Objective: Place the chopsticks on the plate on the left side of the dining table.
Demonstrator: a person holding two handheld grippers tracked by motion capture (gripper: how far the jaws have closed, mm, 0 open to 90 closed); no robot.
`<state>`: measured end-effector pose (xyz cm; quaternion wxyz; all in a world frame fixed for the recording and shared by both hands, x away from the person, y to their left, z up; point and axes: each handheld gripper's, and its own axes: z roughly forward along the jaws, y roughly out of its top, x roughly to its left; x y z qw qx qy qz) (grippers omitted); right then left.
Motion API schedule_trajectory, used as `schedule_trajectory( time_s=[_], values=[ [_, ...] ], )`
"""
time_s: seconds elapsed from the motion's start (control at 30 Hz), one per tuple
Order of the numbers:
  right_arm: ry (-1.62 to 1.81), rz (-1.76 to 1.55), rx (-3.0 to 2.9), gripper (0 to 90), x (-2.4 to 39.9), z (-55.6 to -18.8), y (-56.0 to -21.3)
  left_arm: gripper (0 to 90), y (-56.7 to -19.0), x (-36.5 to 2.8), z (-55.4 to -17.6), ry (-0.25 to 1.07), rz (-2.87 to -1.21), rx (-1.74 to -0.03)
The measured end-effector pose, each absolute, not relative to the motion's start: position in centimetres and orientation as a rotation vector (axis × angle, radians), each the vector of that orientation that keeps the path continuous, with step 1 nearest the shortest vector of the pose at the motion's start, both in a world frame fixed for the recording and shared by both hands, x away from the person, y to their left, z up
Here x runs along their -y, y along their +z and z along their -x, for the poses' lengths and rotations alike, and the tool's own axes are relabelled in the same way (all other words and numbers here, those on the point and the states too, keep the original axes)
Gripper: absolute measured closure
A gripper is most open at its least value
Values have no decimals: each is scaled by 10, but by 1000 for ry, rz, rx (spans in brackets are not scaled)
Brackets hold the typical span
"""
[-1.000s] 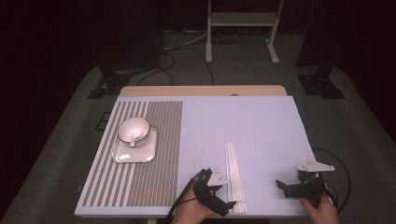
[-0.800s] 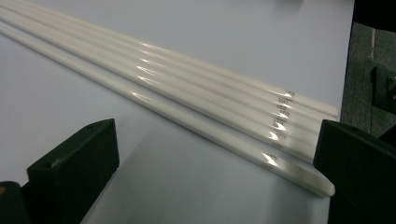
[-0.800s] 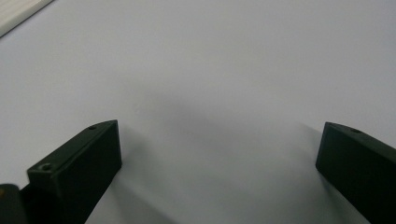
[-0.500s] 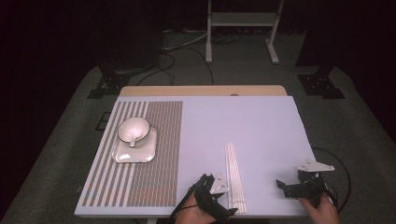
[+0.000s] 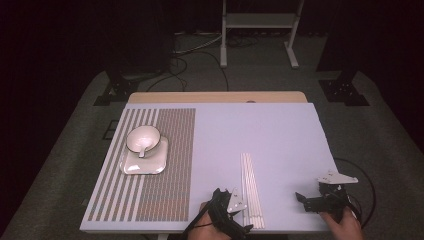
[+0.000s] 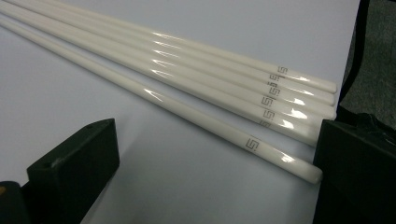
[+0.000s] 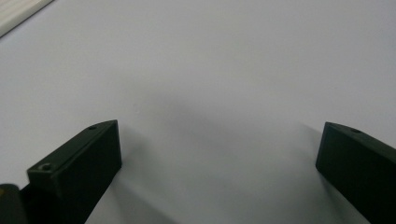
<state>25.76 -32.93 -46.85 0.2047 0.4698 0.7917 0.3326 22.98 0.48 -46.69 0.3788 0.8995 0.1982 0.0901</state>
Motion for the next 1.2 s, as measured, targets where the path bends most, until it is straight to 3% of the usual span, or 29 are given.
schedule_trajectory(
  time_s=[1.2],
  values=[
    [927,-1310,-2207,0,329,-258,-468,0,-463,-53,-233,297,-2309,-648]
  ],
)
